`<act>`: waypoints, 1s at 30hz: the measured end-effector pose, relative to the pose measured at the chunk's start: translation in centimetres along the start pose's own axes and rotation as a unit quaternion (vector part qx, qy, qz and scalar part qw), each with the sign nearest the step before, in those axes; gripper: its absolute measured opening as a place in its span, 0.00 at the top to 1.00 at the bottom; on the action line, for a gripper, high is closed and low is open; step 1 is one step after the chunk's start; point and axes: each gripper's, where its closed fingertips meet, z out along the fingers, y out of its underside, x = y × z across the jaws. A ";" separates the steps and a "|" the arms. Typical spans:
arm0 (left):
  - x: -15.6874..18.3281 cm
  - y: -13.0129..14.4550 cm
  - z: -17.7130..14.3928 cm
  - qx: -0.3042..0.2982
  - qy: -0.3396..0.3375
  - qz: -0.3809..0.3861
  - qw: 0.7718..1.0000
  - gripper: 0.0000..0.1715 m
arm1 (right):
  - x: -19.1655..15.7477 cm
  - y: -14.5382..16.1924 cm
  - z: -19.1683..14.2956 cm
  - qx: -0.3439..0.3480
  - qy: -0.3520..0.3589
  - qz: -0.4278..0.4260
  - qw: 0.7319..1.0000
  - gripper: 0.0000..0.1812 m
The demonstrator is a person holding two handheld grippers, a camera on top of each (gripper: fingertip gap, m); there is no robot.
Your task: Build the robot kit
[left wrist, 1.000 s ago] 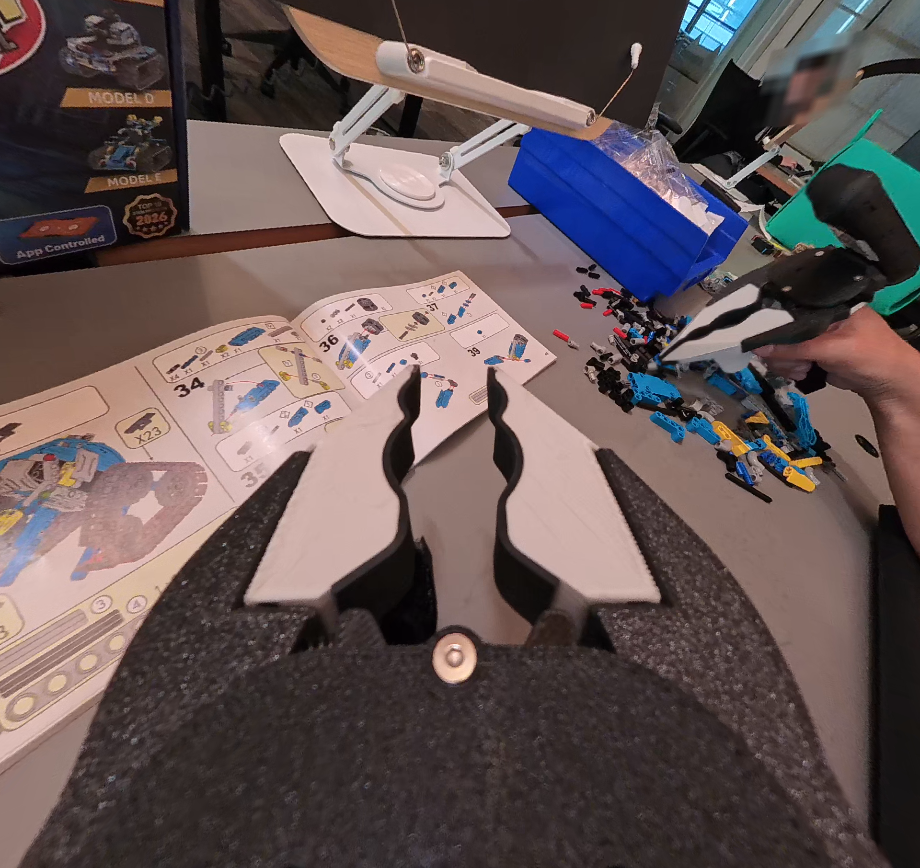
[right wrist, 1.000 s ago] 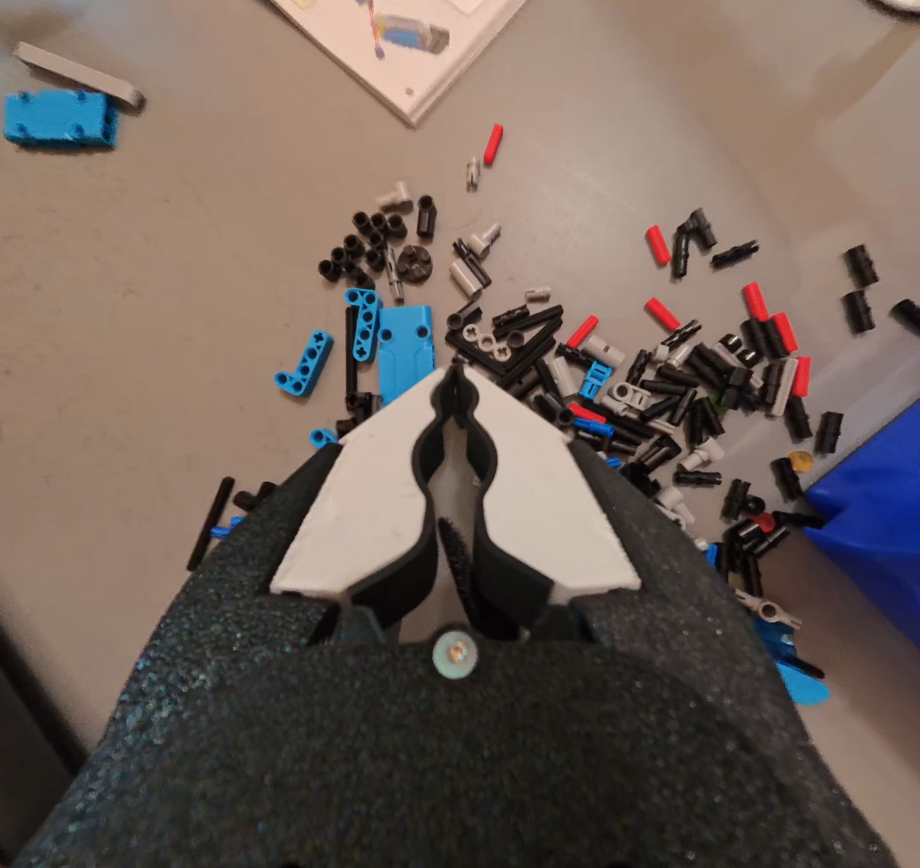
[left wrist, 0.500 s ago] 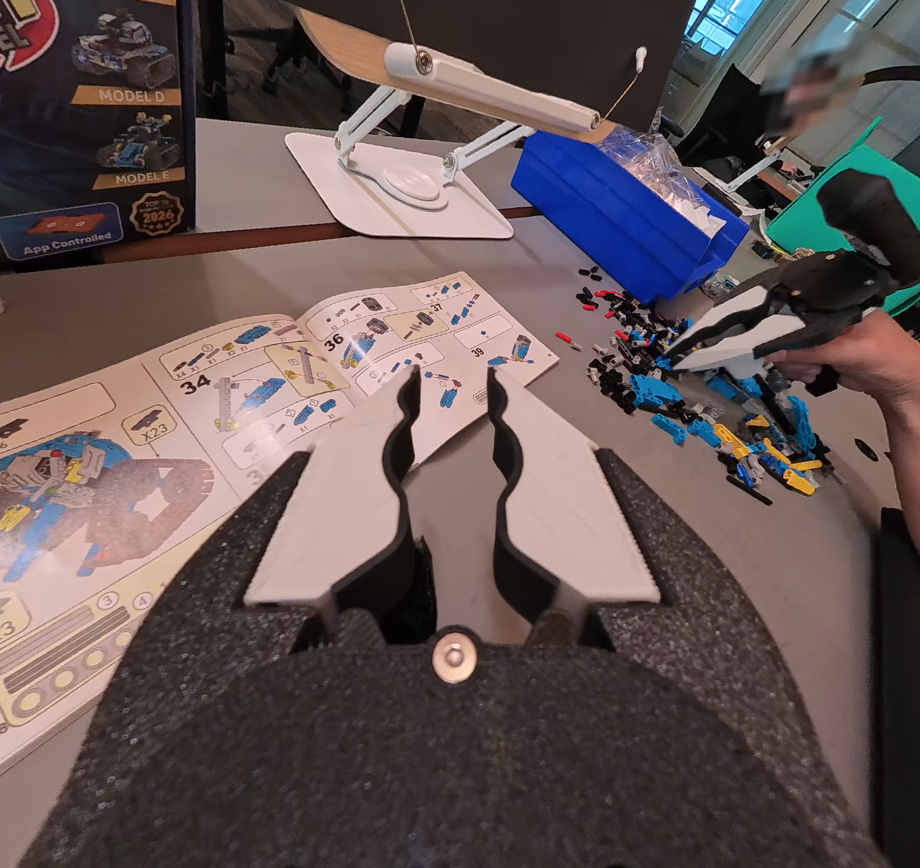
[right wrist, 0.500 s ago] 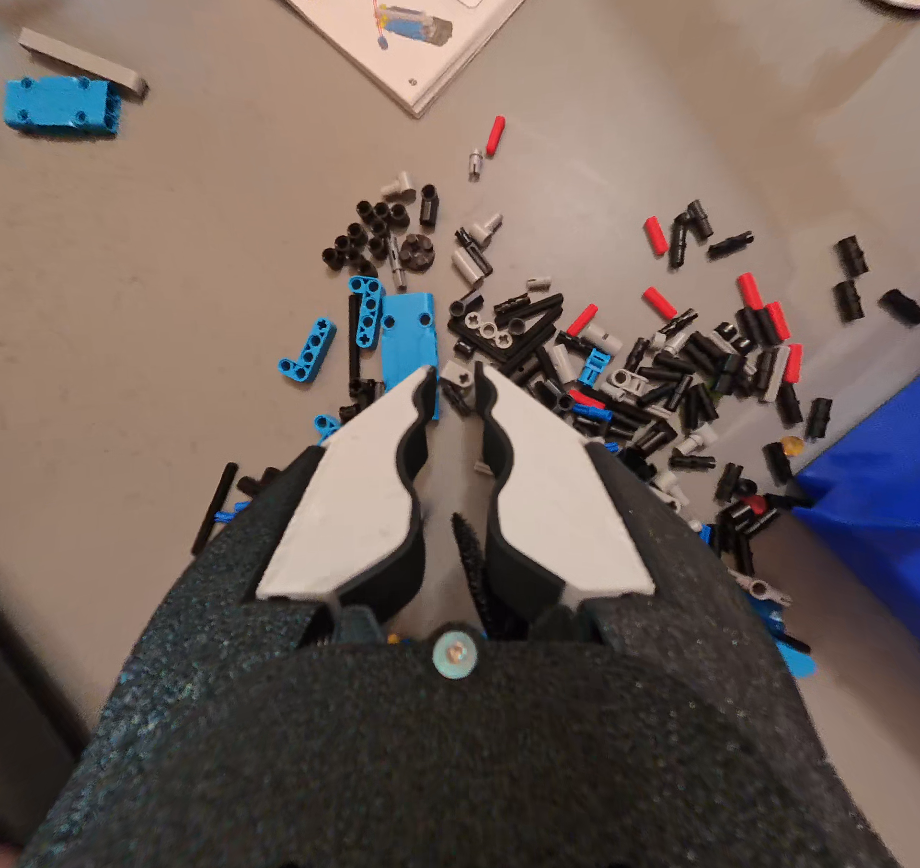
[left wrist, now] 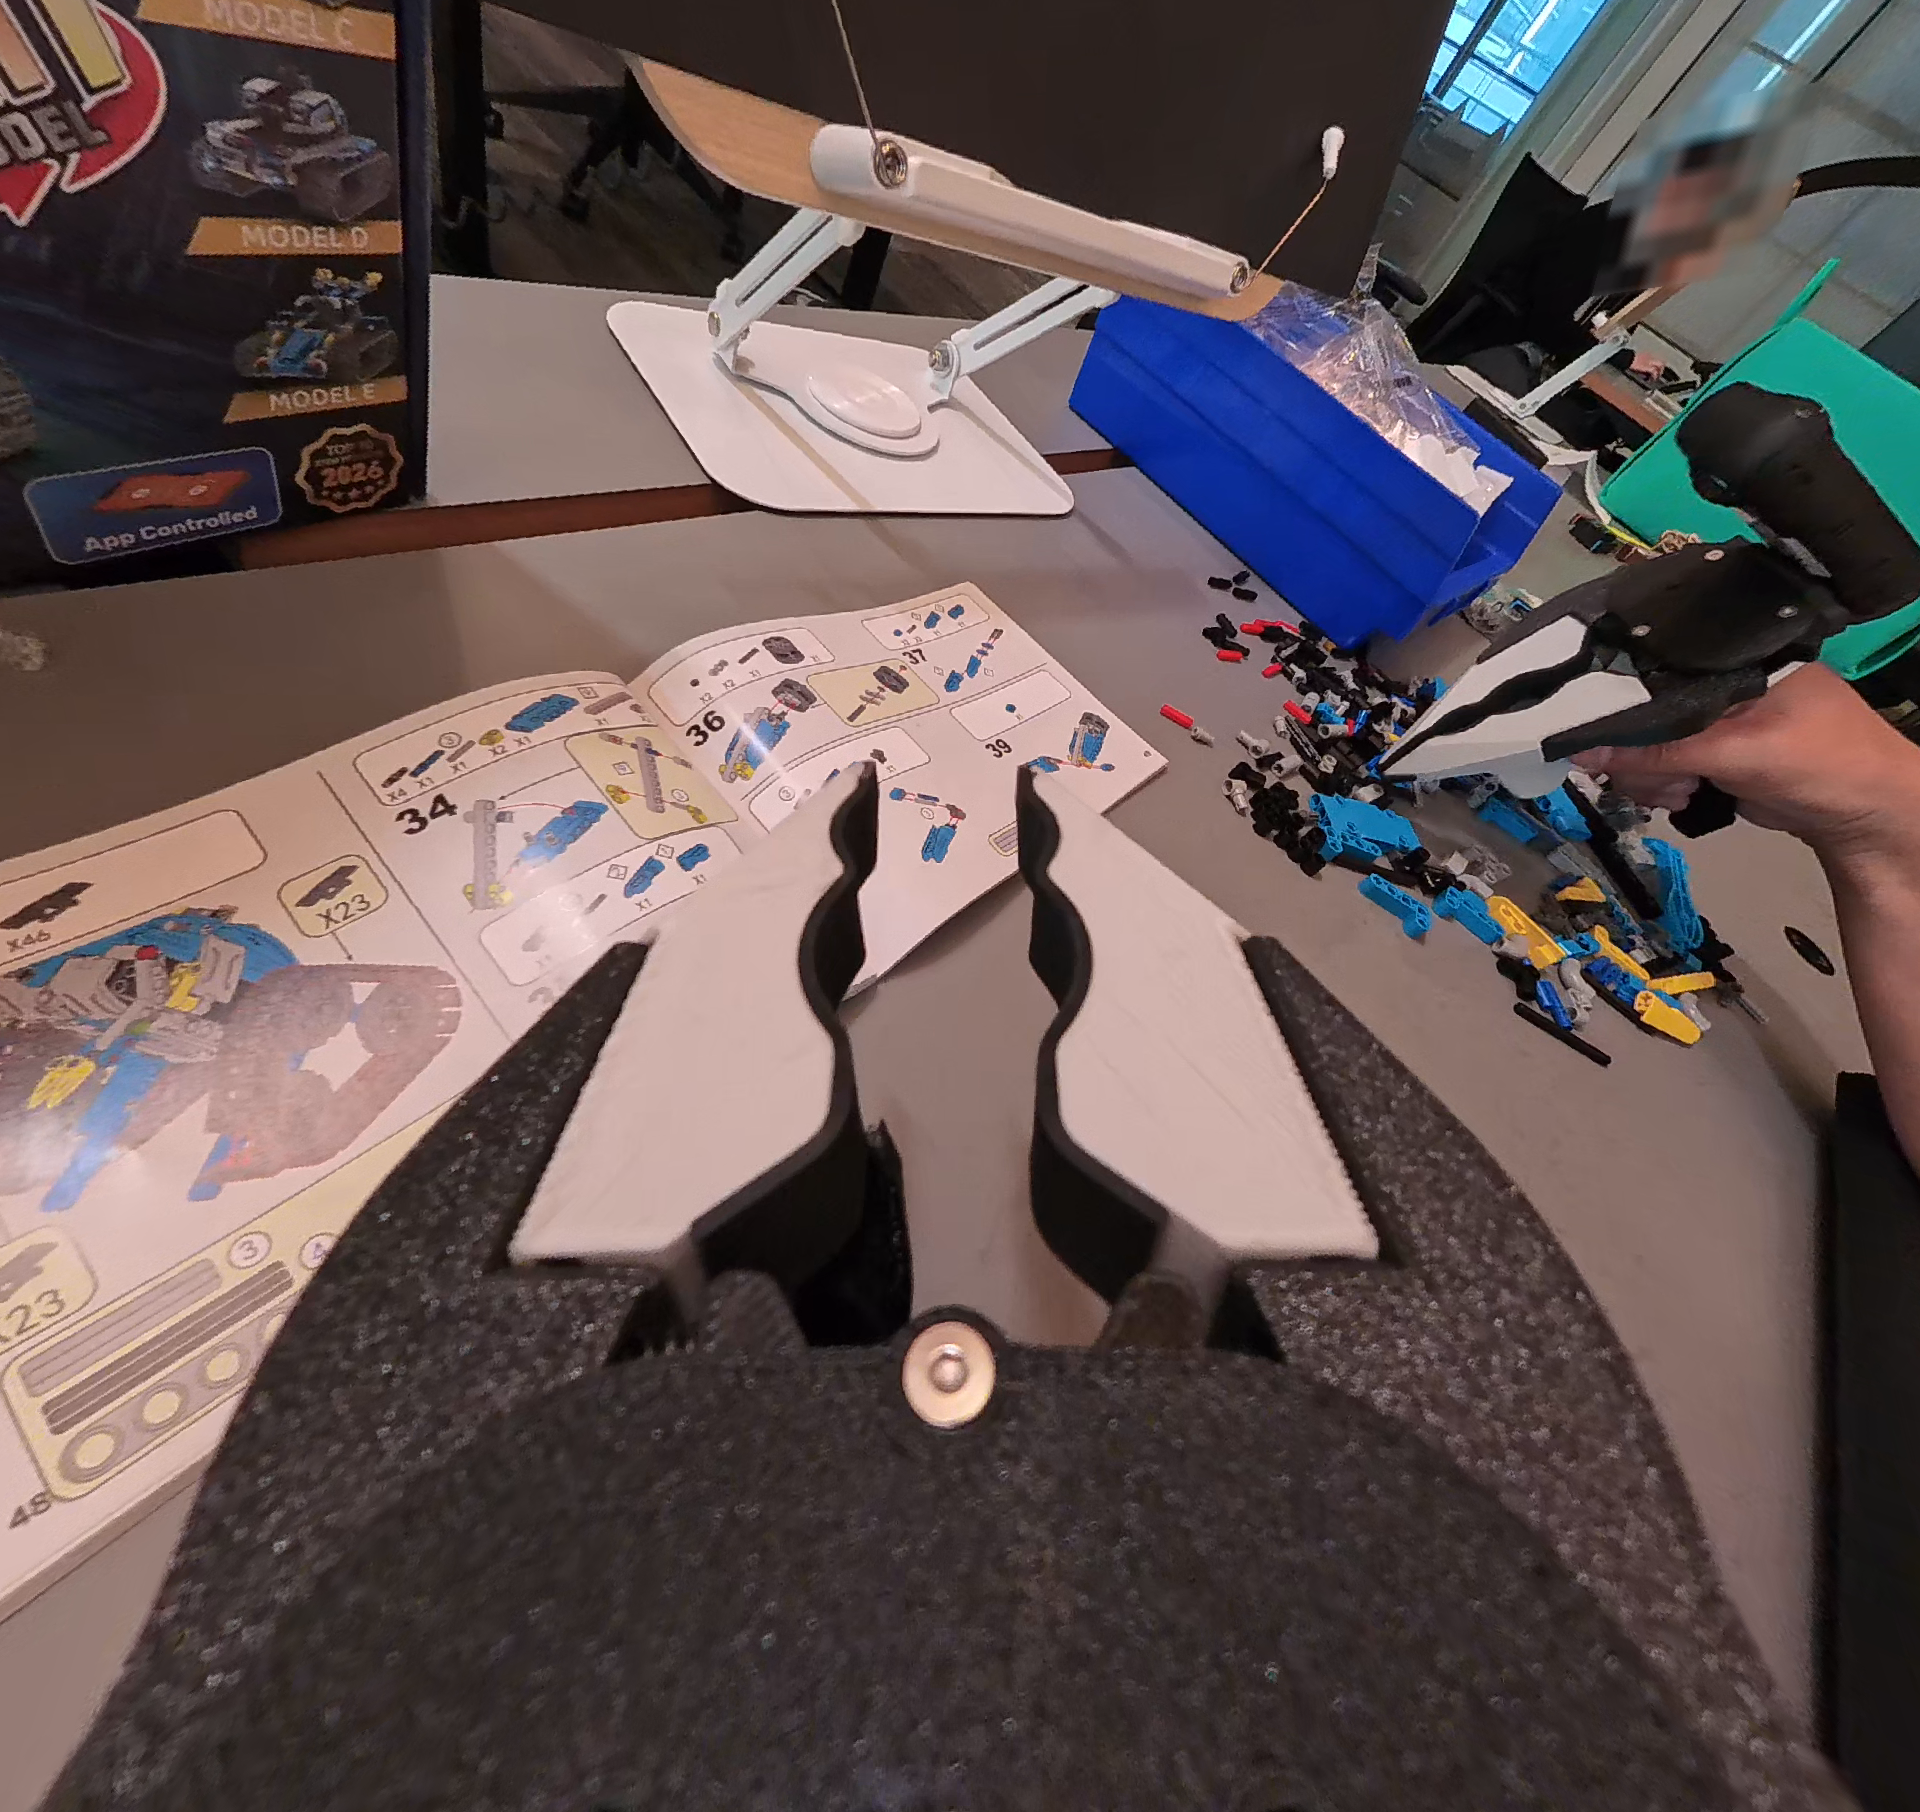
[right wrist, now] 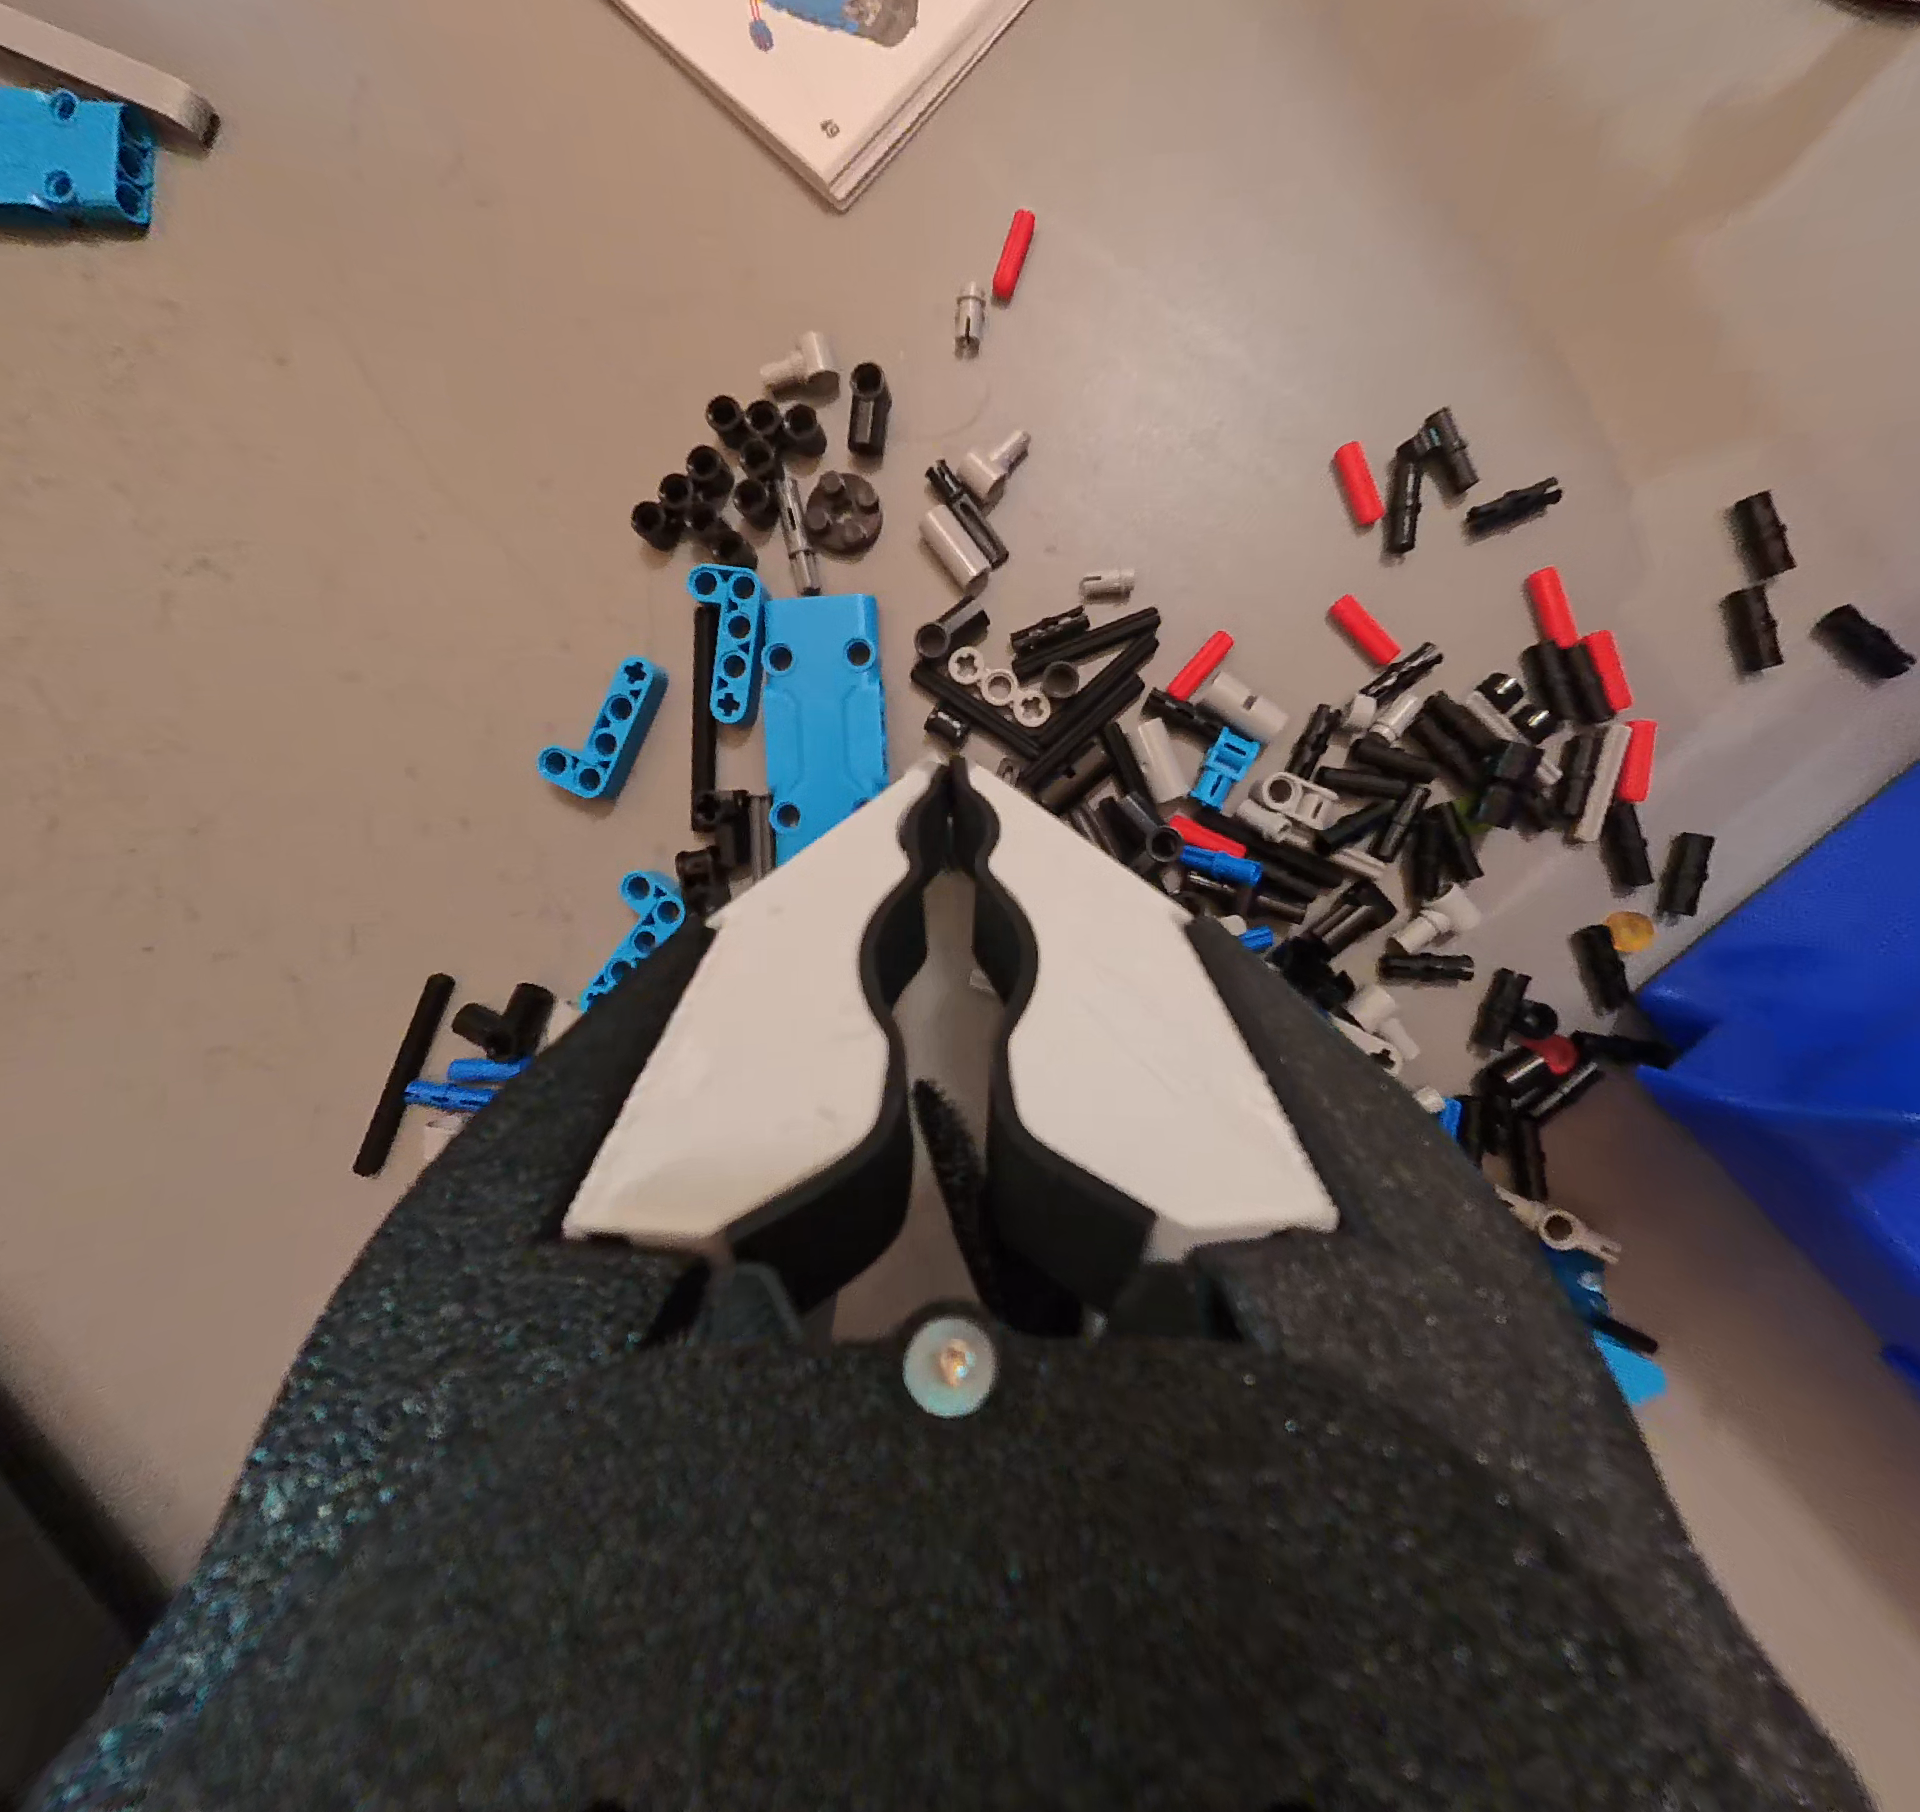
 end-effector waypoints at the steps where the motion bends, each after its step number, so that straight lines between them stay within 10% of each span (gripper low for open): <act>1: 0.0 0.0 0.0 0.000 0.000 0.000 1.000 0.85 | -0.1 -0.1 -0.1 0.004 -0.001 -0.001 1.000 1.00; 19: -0.3 -0.2 -0.2 0.003 -0.004 -0.003 1.000 0.85 | -0.8 -1.3 -0.2 0.015 -0.001 -0.026 1.000 0.96; 24: -0.5 0.2 0.0 -0.004 -0.008 0.001 1.000 0.85 | -7.5 -6.8 0.5 0.092 -0.110 -0.087 0.986 0.96; 30: -0.5 1.0 0.5 -0.019 -0.011 0.008 1.000 0.85 | -17.1 -6.9 5.9 0.011 -0.208 -0.191 0.959 0.96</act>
